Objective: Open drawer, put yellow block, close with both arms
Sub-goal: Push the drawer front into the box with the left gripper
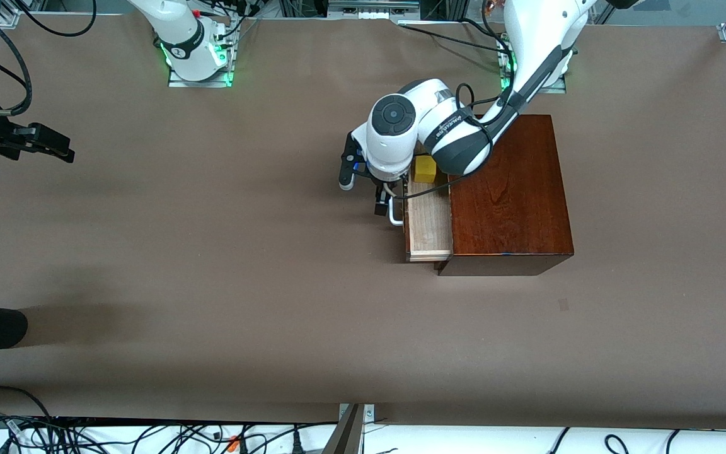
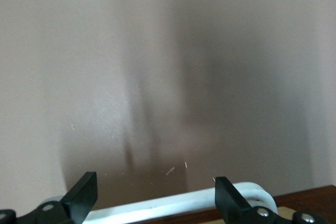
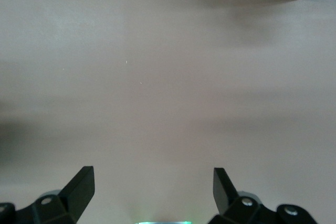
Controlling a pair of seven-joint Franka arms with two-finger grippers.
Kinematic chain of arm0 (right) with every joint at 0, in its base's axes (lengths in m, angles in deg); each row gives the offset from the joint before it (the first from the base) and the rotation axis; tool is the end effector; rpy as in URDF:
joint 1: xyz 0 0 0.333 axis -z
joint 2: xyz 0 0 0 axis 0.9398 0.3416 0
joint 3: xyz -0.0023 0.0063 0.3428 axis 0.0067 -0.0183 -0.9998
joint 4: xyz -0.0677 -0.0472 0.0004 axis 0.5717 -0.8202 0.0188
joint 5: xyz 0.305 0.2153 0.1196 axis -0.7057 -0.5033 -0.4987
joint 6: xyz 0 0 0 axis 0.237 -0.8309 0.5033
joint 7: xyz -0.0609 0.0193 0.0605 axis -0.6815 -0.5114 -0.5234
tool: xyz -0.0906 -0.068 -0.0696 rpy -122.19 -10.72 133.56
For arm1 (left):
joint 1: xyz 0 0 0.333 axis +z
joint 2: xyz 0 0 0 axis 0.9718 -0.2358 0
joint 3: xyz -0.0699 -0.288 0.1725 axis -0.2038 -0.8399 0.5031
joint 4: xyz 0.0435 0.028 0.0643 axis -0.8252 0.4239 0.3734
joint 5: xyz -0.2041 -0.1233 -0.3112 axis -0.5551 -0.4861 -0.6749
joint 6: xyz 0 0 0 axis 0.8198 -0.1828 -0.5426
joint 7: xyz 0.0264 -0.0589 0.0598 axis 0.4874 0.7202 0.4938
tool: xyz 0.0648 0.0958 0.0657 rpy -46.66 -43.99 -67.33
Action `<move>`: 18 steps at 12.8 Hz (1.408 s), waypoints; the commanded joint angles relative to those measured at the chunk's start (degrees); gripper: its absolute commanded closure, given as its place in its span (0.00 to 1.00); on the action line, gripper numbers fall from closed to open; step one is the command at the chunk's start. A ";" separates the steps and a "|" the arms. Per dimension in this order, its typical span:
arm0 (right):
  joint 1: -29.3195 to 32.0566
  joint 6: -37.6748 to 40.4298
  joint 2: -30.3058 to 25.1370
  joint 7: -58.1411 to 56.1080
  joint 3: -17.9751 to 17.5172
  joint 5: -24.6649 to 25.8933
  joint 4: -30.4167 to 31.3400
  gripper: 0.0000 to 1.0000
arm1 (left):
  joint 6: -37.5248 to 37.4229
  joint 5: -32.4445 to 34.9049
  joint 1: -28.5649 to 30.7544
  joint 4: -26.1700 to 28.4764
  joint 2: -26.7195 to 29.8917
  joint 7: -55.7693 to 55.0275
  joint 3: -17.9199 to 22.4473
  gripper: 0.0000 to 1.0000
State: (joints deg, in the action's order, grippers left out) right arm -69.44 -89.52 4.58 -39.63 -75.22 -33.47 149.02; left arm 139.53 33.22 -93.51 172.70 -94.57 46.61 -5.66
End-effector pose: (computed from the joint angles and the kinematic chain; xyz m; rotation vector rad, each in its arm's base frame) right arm 0.5653 -0.0065 0.5944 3.1234 -0.0551 -0.1416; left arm 0.5101 -0.4728 0.3028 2.0277 -2.3185 -0.0108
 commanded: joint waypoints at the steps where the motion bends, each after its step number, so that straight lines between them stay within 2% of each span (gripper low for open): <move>1: 0.73 -0.93 -0.83 0.38 -0.76 -0.79 0.95 0.00 | 2.30 1.48 0.62 1.13 0.41 -0.17 -0.92 0.00; 8: 0.73 -1.63 -0.74 0.20 -0.67 -0.61 1.12 0.00 | 1.51 1.83 0.79 1.74 -1.17 -0.70 -0.74 0.00; 13: 0.73 -1.99 -0.83 -0.32 -0.76 -0.43 1.21 0.00 | -7.09 2.36 2.20 1.39 -0.12 -0.87 -0.57 0.00; 18: 0.73 -1.98 -0.74 -0.41 -0.76 -0.61 1.21 0.00 | -10.70 2.45 4.57 0.95 0.06 -0.52 0.05 0.00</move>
State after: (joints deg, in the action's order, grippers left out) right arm -69.44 -90.77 4.59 -39.65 -75.31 -33.49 149.19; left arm 131.50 33.21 -90.85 173.07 -95.61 45.49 -5.83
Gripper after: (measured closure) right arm 0.000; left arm 0.000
